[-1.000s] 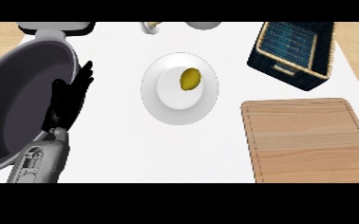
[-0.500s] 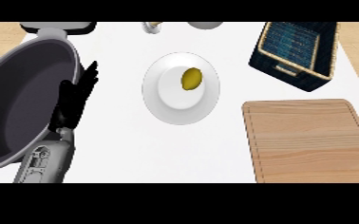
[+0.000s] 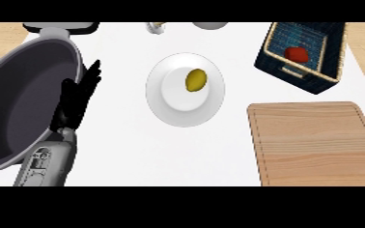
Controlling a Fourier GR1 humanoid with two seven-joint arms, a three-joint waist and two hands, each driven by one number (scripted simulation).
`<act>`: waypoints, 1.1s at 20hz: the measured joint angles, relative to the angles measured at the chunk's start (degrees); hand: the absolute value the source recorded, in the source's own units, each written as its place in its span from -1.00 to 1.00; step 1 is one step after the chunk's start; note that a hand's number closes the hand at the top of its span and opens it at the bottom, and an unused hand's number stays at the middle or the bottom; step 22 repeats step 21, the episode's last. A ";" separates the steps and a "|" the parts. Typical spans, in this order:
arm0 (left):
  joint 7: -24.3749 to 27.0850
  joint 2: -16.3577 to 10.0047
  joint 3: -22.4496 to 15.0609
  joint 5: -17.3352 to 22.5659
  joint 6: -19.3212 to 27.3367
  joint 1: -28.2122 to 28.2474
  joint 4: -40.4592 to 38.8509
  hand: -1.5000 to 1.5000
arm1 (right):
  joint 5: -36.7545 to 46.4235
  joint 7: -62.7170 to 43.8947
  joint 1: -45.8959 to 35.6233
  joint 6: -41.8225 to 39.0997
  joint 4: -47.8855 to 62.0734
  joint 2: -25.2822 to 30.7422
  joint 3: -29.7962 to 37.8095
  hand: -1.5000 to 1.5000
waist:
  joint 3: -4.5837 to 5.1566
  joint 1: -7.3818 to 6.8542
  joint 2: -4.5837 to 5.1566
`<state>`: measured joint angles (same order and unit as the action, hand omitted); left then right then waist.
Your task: Pick the bell pepper from the cutting board and place it in the basket
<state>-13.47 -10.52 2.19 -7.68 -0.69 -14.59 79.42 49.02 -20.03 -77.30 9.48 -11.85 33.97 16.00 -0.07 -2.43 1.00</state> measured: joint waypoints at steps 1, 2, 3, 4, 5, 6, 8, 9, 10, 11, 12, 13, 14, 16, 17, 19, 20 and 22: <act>0.05 -0.25 0.28 0.21 -0.23 0.07 -0.06 0.00 | -0.46 0.70 0.27 1.37 -0.46 -0.27 0.50 -1.00 | -0.02 -0.06 0.02; 0.63 -0.73 0.75 0.54 -0.68 0.30 -0.33 0.00 | -0.92 1.40 0.85 3.02 -1.05 -0.57 0.98 -1.00 | -0.01 0.04 -0.03; 0.70 -0.24 0.39 0.24 -0.33 0.36 -0.30 0.00 | -1.44 2.04 1.16 4.40 -1.44 -0.51 1.59 -1.00 | -0.01 0.01 -0.01; 0.72 -0.08 0.35 0.27 -0.31 0.71 -0.18 0.00 | -2.00 2.52 1.61 6.02 -2.02 -0.55 2.22 -1.00 | -0.01 0.11 -0.07; 0.67 -0.32 0.54 0.51 -0.63 0.87 -0.07 0.00 | -2.45 3.17 2.10 7.50 -2.39 -0.20 2.81 -1.00 | 0.00 0.08 -0.06; 0.46 -0.38 0.65 0.48 -0.59 0.55 -0.22 0.00 | -2.80 3.39 2.20 9.14 -2.91 0.09 3.33 -1.00 | -0.01 0.16 -0.06; 0.64 -0.15 0.31 0.10 -0.31 1.48 0.54 0.00 | -2.97 3.10 2.48 12.29 -3.88 0.41 3.81 -1.00 | 0.00 0.29 -0.21; 0.52 -0.20 0.35 -0.01 -0.23 1.68 0.62 0.00 | -3.16 2.71 2.18 13.26 -4.41 0.98 4.15 -1.00 | 0.01 0.41 -0.28; 0.22 -0.58 0.75 0.12 -0.36 1.22 0.47 0.00 | -3.46 2.41 2.32 14.52 -4.84 1.50 4.63 -1.00 | 0.03 0.60 -0.33; -0.09 -0.75 0.98 0.29 -0.38 1.77 1.19 0.00 | -3.88 1.86 2.38 15.15 -5.49 1.96 5.08 -1.00 | 0.03 0.81 -0.50; 0.22 -0.73 1.11 0.25 -0.36 1.44 0.46 0.00 | -4.37 1.69 2.92 15.95 -5.88 2.41 5.65 -1.00 | 0.05 1.07 -0.54; 0.36 -0.79 1.42 0.38 -0.40 1.13 -0.14 0.00 | -4.58 0.97 3.28 16.16 -6.37 2.94 5.86 -1.00 | 0.05 1.37 -0.62; 0.20 -0.84 1.53 0.45 -0.44 1.41 0.01 0.00 | -5.29 0.55 3.65 15.97 -6.99 3.94 6.54 -1.00 | 0.06 1.67 -0.76; 0.30 -1.33 1.99 0.57 -0.65 1.45 -0.12 0.00 | -6.83 0.55 5.42 16.27 -8.15 5.80 8.07 -1.00 | 0.07 2.12 -0.91; -0.23 -1.42 2.27 0.76 -0.67 0.97 -0.14 0.00 | -7.76 0.88 6.60 15.82 -8.74 6.73 8.85 -1.00 | 0.07 2.36 -0.98; 0.21 -1.46 2.37 0.57 -0.60 1.59 -0.42 0.00 | -9.57 1.06 8.98 14.22 -10.62 8.50 10.09 -1.00 | 0.06 2.83 -1.16; -0.07 -1.13 2.27 0.37 -0.15 1.75 -0.09 0.00 | -10.43 1.06 10.17 12.68 -11.79 9.32 10.46 -1.00 | 0.07 3.05 -1.27; -0.40 -1.25 2.49 0.33 -0.02 1.58 -0.18 0.00 | -11.45 1.55 11.74 11.40 -12.98 10.25 11.08 -1.00 | 0.08 3.38 -1.37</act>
